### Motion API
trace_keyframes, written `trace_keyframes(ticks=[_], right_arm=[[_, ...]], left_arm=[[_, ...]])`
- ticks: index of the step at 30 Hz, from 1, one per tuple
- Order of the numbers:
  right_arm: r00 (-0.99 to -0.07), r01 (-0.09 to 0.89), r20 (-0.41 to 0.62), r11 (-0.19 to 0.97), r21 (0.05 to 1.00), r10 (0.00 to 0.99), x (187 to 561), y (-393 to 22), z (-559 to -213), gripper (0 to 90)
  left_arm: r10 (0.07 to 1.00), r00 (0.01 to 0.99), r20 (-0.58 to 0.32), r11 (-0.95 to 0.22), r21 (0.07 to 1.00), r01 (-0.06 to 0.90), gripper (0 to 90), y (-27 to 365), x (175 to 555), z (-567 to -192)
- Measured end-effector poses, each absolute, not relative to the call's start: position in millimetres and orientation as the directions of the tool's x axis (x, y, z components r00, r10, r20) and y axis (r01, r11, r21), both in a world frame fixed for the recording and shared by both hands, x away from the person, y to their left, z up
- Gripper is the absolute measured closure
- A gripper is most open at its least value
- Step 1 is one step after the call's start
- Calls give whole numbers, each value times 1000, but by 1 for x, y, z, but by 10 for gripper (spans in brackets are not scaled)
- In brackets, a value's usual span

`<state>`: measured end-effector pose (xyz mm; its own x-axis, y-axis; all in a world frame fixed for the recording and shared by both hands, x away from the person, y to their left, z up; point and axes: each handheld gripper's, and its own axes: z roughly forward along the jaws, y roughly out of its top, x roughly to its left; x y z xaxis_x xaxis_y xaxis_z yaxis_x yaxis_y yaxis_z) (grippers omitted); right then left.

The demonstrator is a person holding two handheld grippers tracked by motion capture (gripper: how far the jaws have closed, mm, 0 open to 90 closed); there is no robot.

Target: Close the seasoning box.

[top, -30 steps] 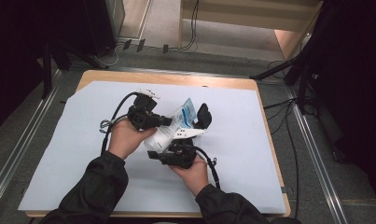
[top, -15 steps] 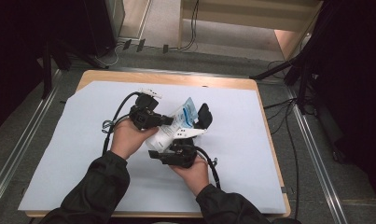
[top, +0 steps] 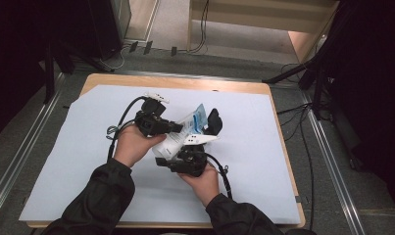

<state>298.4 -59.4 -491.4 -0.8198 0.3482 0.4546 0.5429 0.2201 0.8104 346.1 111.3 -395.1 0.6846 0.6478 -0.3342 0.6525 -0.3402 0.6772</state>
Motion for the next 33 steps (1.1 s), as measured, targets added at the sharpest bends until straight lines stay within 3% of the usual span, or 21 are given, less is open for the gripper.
trace_keyframes(ticks=[5, 33], right_arm=[[-817, 548, 464, 214, 808, 342, 300, -60, -491, 603], [-814, 557, 476, 212, 803, 334, 301, -62, -491, 611]], left_arm=[[653, 685, -324, -338, 684, 646, 894, 111, 347, -395], [649, 690, -322, -344, 685, 643, 872, 108, 347, -395]])
